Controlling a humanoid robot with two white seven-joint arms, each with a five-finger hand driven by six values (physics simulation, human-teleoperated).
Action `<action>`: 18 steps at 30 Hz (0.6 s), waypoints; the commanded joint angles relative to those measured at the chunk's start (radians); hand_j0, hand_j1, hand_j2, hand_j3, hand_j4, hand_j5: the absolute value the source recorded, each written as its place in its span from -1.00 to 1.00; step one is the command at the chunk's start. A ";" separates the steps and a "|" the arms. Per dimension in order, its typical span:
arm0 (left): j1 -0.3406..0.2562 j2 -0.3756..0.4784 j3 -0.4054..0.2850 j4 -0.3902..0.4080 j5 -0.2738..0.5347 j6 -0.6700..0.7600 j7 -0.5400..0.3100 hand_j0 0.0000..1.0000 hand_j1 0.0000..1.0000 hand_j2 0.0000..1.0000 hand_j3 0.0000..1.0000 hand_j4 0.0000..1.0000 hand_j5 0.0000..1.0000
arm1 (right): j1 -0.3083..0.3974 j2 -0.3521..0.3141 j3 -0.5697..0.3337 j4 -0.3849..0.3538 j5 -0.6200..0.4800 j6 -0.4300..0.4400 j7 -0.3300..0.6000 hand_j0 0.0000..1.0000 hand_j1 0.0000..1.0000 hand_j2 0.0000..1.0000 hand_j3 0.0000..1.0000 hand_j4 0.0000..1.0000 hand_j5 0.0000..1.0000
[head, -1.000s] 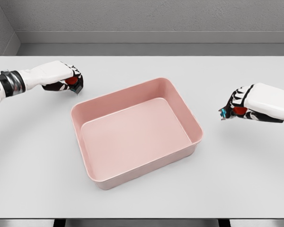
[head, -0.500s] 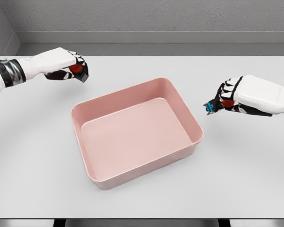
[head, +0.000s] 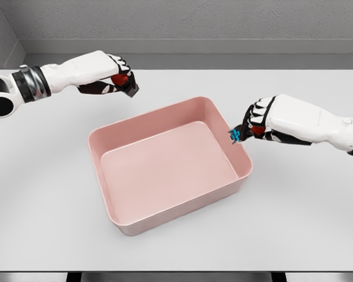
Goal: Put the industrial switch in the basket with both arms
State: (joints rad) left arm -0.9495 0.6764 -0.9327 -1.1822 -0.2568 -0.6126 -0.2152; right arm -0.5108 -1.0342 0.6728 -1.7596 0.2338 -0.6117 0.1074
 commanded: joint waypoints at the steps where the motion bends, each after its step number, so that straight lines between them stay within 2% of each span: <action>1: 0.000 -0.014 0.009 -0.016 0.011 0.002 0.000 -0.03 -0.03 -0.03 -0.03 -0.03 -0.03 | 0.000 0.032 0.002 0.000 -0.005 0.001 0.017 -0.15 -0.15 -0.15 -0.15 -0.15 -0.15; 9: 0.000 -0.014 0.017 -0.096 0.013 0.002 0.000 -0.03 -0.03 -0.03 -0.03 -0.03 -0.03 | 0.000 0.079 0.004 0.000 0.013 0.001 0.018 -0.14 -0.14 -0.14 -0.14 -0.14 -0.14; 13: 0.002 -0.015 0.015 -0.139 0.014 0.002 -0.003 -0.03 -0.03 -0.03 -0.03 -0.03 -0.03 | 0.000 0.135 0.021 0.000 0.041 0.001 0.018 -0.13 -0.13 -0.13 -0.13 -0.13 -0.13; 18: 0.009 -0.015 0.015 -0.188 0.014 0.002 -0.009 -0.03 -0.03 -0.03 -0.03 -0.03 -0.03 | -0.006 0.154 0.039 0.003 0.045 0.001 0.018 -0.08 -0.08 -0.08 -0.08 -0.08 -0.08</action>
State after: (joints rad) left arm -0.9388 0.6608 -0.9186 -1.3475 -0.2510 -0.6122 -0.2219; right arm -0.5170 -0.8929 0.7045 -1.7573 0.2822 -0.6118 0.1264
